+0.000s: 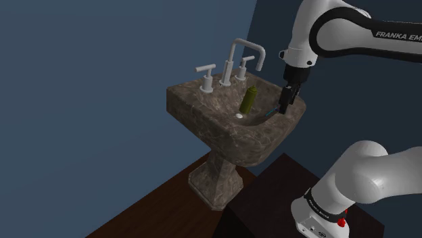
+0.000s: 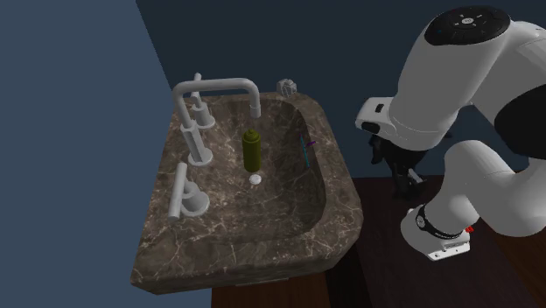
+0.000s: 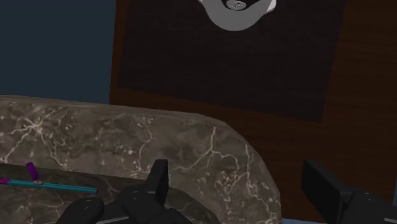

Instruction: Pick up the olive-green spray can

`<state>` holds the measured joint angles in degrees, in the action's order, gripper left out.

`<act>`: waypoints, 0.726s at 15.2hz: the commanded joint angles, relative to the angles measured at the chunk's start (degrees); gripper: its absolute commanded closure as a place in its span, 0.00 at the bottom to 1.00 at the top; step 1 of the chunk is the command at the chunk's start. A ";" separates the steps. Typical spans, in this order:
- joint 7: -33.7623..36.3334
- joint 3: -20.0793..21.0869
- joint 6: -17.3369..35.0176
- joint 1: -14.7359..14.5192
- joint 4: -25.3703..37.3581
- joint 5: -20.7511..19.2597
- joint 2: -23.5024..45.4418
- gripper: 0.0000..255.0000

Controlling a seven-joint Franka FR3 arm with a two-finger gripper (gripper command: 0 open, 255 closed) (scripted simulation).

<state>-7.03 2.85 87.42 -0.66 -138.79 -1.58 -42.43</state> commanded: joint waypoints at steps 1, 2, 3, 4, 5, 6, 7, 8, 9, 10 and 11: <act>0.00 0.00 0.00 0.00 0.00 0.00 0.00 0.00; -0.35 -0.82 2.04 0.53 -0.24 -0.32 0.99 0.00; -0.69 -1.63 4.07 1.05 -0.41 -0.61 2.04 0.00; -1.05 -2.44 6.09 1.56 -0.51 -0.86 3.14 0.00; -1.41 -3.26 8.10 2.05 -0.54 -1.07 4.31 0.00; -1.78 -4.07 10.08 2.53 -0.51 -1.23 5.53 0.00; -2.16 -4.88 12.05 2.98 -0.40 -1.35 6.81 0.00; -2.55 -5.71 13.99 3.40 -0.23 -1.42 8.13 0.00; -2.95 -6.53 15.90 3.80 0.02 -1.44 9.50 0.00; -3.37 -7.35 17.78 4.16 0.33 -1.40 10.92 0.00; -3.82 -8.18 19.63 4.51 0.70 -1.29 12.37 0.00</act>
<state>-10.87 -4.85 104.85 3.69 -138.18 -3.18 -31.43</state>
